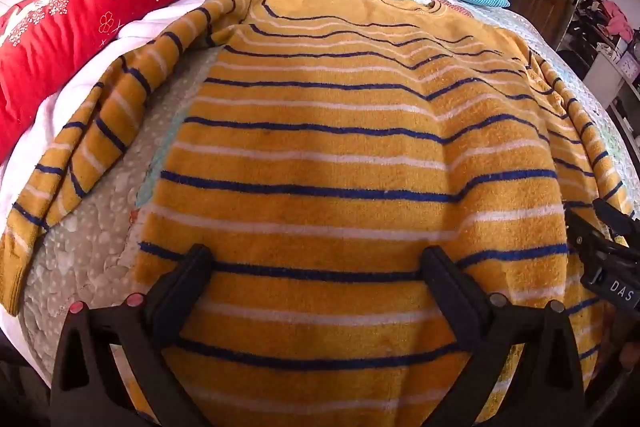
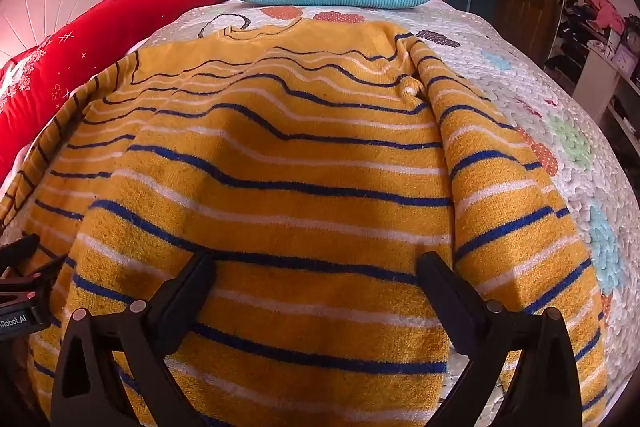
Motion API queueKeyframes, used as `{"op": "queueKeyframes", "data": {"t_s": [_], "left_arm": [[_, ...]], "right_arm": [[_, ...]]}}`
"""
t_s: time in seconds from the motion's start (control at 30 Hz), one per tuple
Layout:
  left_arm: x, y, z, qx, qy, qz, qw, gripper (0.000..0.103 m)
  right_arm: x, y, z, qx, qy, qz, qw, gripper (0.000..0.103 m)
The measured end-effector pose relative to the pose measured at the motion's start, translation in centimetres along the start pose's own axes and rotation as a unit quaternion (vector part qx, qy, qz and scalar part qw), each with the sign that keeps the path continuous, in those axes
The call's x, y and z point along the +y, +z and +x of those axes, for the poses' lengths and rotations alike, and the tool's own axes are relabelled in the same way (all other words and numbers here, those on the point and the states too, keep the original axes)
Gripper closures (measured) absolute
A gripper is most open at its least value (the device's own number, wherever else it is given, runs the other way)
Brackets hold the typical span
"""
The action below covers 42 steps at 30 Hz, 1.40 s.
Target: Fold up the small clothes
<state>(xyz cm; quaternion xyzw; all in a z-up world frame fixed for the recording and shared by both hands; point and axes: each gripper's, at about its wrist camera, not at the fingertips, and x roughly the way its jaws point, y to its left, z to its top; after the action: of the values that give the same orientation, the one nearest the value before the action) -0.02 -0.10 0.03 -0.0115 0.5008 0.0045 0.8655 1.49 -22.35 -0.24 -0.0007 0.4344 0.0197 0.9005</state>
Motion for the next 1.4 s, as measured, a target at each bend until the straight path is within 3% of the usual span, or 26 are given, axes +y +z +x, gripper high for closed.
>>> {"op": "queueKeyframes", "data": {"t_s": [0.2,0.63,0.87,1.23,1.4], "left_arm": [[-0.2,-0.5,-0.3,-0.034,-0.008,-0.003,0.9994,0.000],[-0.4,-1.0,-0.6,-0.053,-0.004,-0.002,0.9986,0.000],[-0.5,-0.9,-0.6,-0.056,-0.002,0.001,0.9984,0.000],[-0.6,-1.0,-0.5,-0.060,0.009,0.003,0.9982,0.000],[-0.6,-1.2,-0.5,-0.065,0.013,0.000,0.9978,0.000]], "right_arm": [[0.1,-0.5,0.0,0.000,0.001,0.002,1.000,0.001],[0.8,-1.0,-0.3,-0.014,-0.022,-0.014,1.000,0.001],[-0.2,-0.6,0.3,0.002,0.016,-0.003,1.000,0.000],[-2.0,-0.4,0.2,-0.008,0.079,0.039,0.996,0.000],[-0.3,-0.2,0.7,0.010,0.038,-0.011,0.999,0.000]]}}
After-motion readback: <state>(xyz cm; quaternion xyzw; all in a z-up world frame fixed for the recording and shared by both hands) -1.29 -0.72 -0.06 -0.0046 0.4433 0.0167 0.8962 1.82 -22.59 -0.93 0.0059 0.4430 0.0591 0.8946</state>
